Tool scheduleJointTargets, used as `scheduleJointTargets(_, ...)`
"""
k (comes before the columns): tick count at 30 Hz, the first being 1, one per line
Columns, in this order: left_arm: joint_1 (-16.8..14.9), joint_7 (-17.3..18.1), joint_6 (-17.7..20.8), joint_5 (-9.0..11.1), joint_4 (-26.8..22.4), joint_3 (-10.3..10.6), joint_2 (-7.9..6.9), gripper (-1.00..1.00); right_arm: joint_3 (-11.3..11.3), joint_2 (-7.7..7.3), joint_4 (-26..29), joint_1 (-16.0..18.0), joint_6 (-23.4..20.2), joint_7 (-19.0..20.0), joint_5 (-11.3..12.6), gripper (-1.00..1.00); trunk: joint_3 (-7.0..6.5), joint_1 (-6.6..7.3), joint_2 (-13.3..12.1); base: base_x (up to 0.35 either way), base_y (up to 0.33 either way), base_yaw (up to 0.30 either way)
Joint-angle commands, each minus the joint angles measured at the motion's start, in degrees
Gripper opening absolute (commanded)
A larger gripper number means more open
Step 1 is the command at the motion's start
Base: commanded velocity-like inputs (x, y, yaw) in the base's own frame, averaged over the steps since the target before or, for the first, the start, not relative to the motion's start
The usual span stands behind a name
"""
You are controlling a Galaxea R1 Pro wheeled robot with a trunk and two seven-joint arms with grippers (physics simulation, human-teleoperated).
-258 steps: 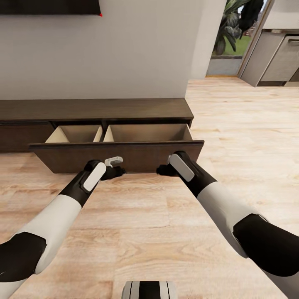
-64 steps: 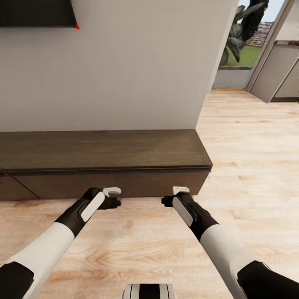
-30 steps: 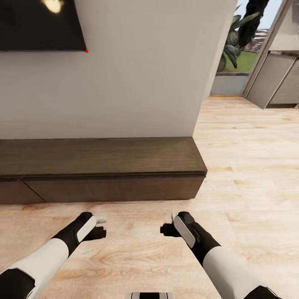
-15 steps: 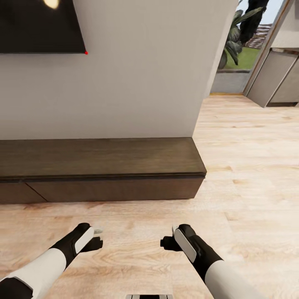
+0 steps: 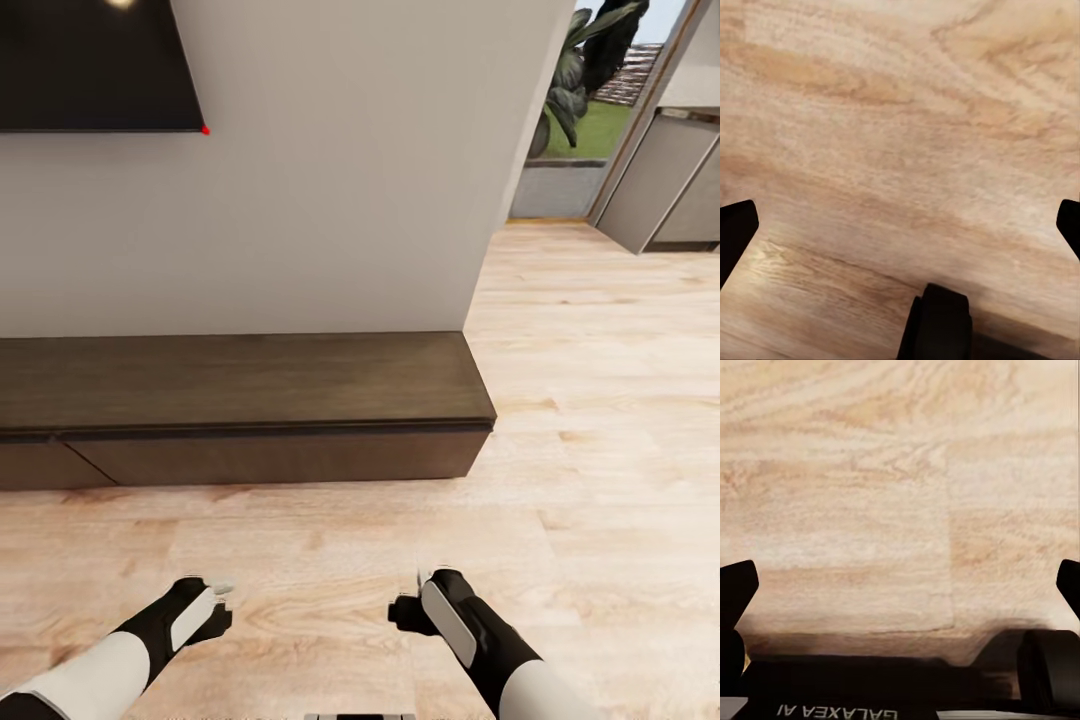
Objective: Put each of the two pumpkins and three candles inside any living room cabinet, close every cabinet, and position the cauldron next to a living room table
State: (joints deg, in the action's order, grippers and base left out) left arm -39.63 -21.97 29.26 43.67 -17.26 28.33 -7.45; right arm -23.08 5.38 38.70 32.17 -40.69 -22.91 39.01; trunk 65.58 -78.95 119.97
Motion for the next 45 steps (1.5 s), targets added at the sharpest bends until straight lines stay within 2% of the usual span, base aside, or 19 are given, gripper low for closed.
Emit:
scheduleJointTargets(1, 0.7, -0.4, -0.6, 0.6, 0.1, 0.5, -0.04, 1.00, -0.2, -0.07, -0.3, -0.2, 0.5, -0.6, 0.5, 1.00, -0.05, 0.23, -0.4, 0.000, 0.000, 0.000)
scheduleJointTargets(5, 1.8, -0.4, -2.6, 0.5, 1.4, 0.5, -0.02, 1.00, -0.3, -0.03, -4.1, -0.4, 3.5, -0.4, 0.2, 1.00, -0.39, 1.11, -2.0, 0.000, 0.000, 0.000)
scheduleJointTargets(6, 2.2, -0.4, -5.3, -0.8, 3.9, 0.5, 0.22, 1.00, -0.5, -0.02, -9.0, -0.4, 7.5, -0.3, 0.0, 1.00, -0.47, 1.33, -2.4, 0.000, 0.000, 0.000)
scheduleJointTargets(7, 2.2, -0.4, -6.0, -1.3, 4.7, 0.6, 0.36, 1.00, -0.5, -0.02, -10.3, -0.4, 8.6, -0.3, 0.0, 1.00, -0.56, 1.55, -2.8, 0.000, 0.000, 0.000)
scheduleJointTargets(12, 2.4, -0.1, -7.7, -2.2, 6.6, 0.8, 0.68, 1.00, -0.6, -0.09, -13.0, -0.4, 11.5, -0.2, -0.2, 1.00, -1.19, 2.65, -4.8, 0.000, 0.000, 0.000)
scheduleJointTargets(17, 4.1, 3.9, -9.4, -3.0, 7.0, 0.9, 0.71, 1.00, -0.7, -0.10, -13.8, -0.4, 13.9, -0.2, -0.1, 1.00, -2.05, 3.75, -6.8, 0.000, 0.000, 0.000)
scheduleJointTargets(23, 5.8, 4.9, -13.5, -3.4, 9.5, 0.9, 0.74, 1.00, -0.8, -0.03, -17.6, -0.4, 16.6, -0.3, -0.3, 1.00, -3.12, 5.07, -9.2, 0.000, 0.000, 0.000)
scheduleJointTargets(26, 7.1, 5.2, -15.9, -3.4, 11.2, 0.9, 0.75, 1.00, -0.8, -0.02, -22.9, -0.4, 21.4, -0.3, -0.3, 1.00, -3.65, 5.72, -10.4, 0.000, 0.000, 0.000)
scheduleJointTargets(32, 11.3, 5.3, -20.8, -3.5, 11.8, 1.0, 0.78, 1.00, -0.8, -0.01, -33.2, -0.4, 34.1, -0.3, -0.1, 1.00, -4.73, 7.04, -12.8, 0.000, 0.000, 0.000)
scheduleJointTargets(41, 14.7, 5.4, -23.0, -4.0, 12.0, 1.0, 0.77, 1.00, -0.6, -0.01, -35.6, -2.4, 41.9, -0.3, 0.6, 1.00, -6.35, 9.02, -16.4, 0.000, 0.000, 0.000)
scheduleJointTargets(45, 15.4, 5.4, -23.2, -4.0, 12.3, 1.0, 0.82, 1.00, -0.6, -0.02, -36.0, -2.7, 42.6, -0.4, 0.7, 1.00, -7.07, 9.90, -18.0, 0.000, 0.000, 0.000)
